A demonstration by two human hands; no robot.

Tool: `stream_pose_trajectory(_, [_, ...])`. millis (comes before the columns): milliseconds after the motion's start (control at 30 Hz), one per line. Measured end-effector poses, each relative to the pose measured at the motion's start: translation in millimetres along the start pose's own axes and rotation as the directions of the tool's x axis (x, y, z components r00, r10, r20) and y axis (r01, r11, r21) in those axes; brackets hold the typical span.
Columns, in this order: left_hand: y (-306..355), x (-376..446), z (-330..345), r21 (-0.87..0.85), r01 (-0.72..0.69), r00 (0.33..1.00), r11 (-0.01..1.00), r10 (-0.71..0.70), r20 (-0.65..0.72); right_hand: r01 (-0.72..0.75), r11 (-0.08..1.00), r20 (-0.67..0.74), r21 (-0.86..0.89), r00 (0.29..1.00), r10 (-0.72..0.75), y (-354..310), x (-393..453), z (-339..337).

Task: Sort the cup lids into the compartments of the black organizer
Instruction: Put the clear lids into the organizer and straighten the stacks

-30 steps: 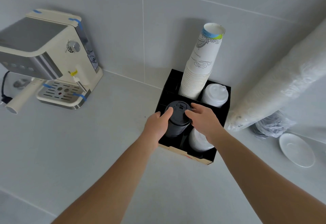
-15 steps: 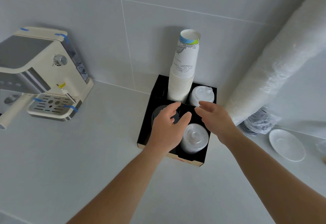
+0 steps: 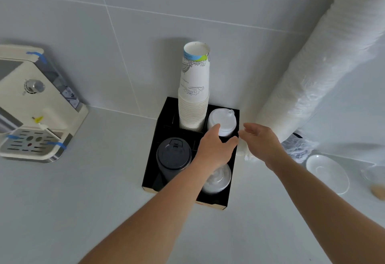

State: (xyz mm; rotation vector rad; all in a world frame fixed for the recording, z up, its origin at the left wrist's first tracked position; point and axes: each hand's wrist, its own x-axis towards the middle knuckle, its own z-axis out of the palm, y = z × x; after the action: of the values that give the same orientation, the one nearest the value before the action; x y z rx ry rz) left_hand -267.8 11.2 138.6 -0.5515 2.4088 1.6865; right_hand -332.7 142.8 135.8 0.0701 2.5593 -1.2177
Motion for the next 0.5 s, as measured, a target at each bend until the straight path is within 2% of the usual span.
stream_pose_trajectory(200, [-6.3, 30.9, 8.8, -0.079, 0.023, 0.989, 0.997, -0.035, -0.142, 0.078, 0.986, 0.017, -0.144, 0.997, -0.076, 1.2, 22.7, 5.8])
stream_pose_trajectory(367, [-8.1, 50.2, 17.3, -0.120, 0.068, 0.988, 0.990, -0.083, -0.127, 0.182, 0.922, 0.077, -0.343, 0.983, -0.165, -2.7, 44.9, 14.5])
stream_pose_trajectory(500, [-11.7, 60.1, 19.8, -0.129, 0.087, 0.985, 0.988, -0.105, -0.139, 0.275, 0.868, 0.133, -0.413, 0.961, -0.241, -0.3, 58.1, 22.4])
